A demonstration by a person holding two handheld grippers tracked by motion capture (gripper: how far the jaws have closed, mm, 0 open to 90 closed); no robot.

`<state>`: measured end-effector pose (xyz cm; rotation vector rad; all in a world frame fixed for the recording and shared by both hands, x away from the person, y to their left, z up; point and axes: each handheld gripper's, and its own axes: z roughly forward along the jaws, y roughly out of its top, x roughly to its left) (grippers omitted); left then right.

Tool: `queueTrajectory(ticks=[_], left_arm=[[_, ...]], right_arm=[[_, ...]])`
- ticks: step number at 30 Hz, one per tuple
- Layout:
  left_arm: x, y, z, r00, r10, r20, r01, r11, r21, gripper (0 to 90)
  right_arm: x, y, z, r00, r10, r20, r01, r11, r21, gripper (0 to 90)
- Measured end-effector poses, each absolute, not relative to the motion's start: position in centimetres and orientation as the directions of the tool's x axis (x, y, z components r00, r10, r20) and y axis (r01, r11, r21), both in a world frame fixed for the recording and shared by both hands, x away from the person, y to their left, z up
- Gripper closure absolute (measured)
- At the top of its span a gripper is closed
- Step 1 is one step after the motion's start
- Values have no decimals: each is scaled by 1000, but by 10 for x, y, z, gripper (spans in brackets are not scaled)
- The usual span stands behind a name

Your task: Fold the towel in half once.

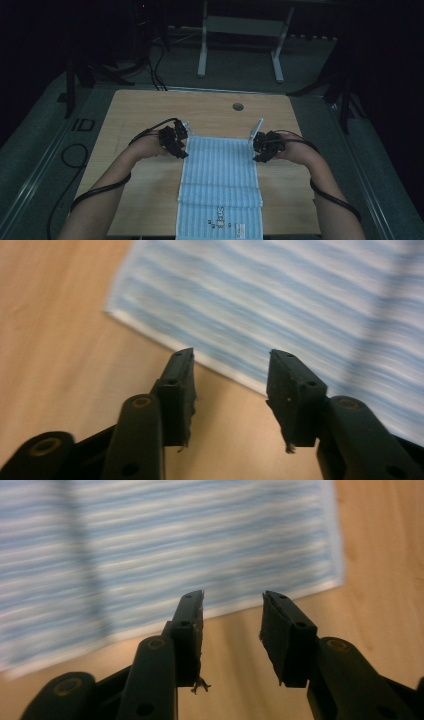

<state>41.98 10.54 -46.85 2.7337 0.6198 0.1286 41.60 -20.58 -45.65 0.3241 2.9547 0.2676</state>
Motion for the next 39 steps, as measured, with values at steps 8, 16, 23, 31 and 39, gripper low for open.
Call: queueTrajectory(ticks=[8, 16, 23, 31, 39], left_arm=[[465, 91, -481, 849, 521, 85, 466, -815, 346, 516], [492, 81, -503, 839, 532, 116, 470, -814, 341, 517], [500, 79, -519, 844, 528, 99, 475, -820, 320, 516], [499, 79, -524, 856, 517, -9, 485, -797, 360, 677], [491, 76, -521, 866, 499, 39, 455, -817, 354, 873]], right_arm=[[474, -204, -481, -943, 268, -196, 240, 959, 153, 607], [502, -198, -506, -942, 263, -210, 246, 964, 102, 599], [505, -196, -515, -941, 269, -207, 254, 962, 97, 590], [506, -194, -515, -943, 320, -91, 313, 946, 82, 832], [503, -195, -511, -937, 342, -74, 339, 940, 50, 849]])
